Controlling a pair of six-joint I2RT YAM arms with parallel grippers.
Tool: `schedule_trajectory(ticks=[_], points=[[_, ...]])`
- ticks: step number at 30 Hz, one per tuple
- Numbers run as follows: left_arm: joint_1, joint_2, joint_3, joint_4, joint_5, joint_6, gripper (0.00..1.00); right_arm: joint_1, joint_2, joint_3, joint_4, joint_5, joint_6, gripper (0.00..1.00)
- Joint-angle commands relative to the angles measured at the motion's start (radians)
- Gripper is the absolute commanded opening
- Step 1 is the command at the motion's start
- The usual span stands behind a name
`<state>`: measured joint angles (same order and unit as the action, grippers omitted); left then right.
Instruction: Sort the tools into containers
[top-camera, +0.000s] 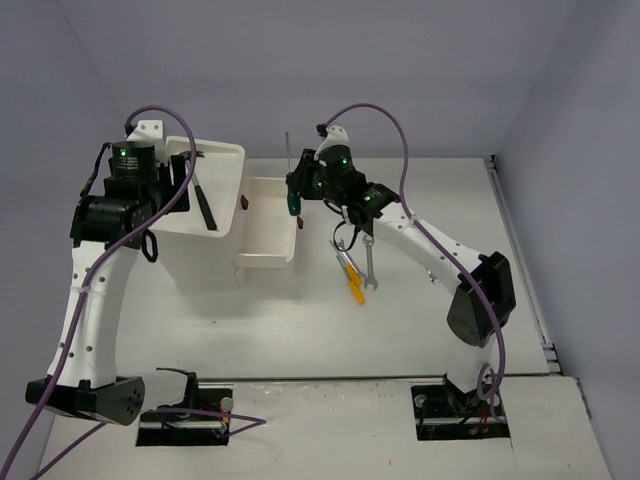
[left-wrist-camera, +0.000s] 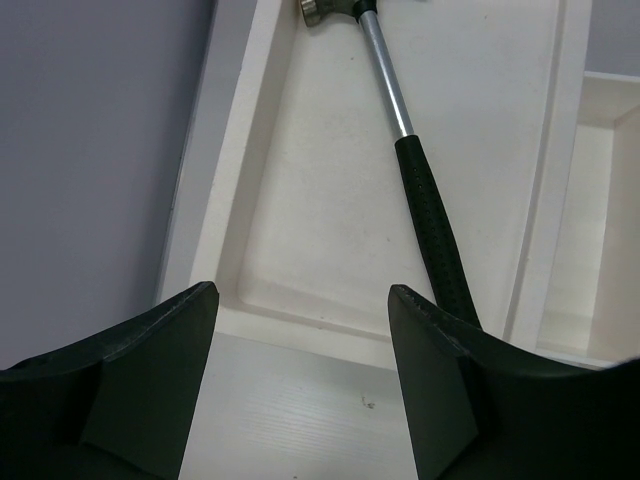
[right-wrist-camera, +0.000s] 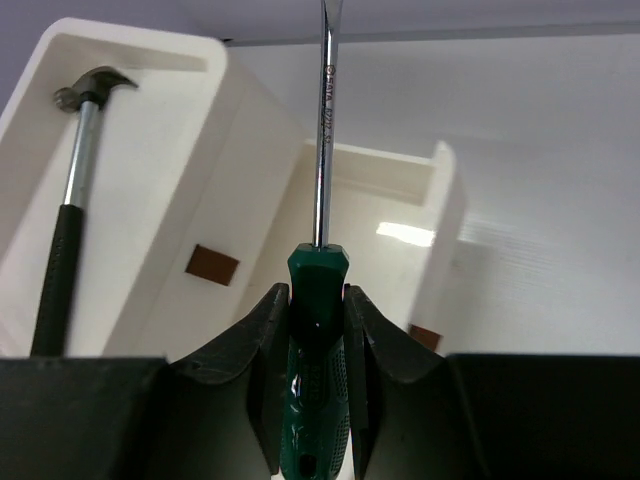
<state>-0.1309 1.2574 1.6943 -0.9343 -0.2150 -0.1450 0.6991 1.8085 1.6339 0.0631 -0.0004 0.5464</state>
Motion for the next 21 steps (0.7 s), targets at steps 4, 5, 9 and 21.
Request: schedule_trajectory(ticks=[4,5,9,21], points=[[-0.009,-0.006,0.032,0.032,-0.017,-0.013,0.66,0.053,0.197,0.133,0.105,-0.019,0.107,0.19],[-0.009,-0.006,0.03,0.032,-0.017,-0.013,0.66,0.057,0.208,0.146,0.104,-0.015,0.103,0.24],[-0.009,-0.004,0.036,0.031,-0.025,-0.009,0.66,0.049,0.187,0.15,0.104,0.034,0.03,0.43],[-0.019,0.006,0.034,0.032,-0.021,-0.004,0.66,-0.236,-0.02,-0.136,0.016,0.072,-0.336,0.58]])
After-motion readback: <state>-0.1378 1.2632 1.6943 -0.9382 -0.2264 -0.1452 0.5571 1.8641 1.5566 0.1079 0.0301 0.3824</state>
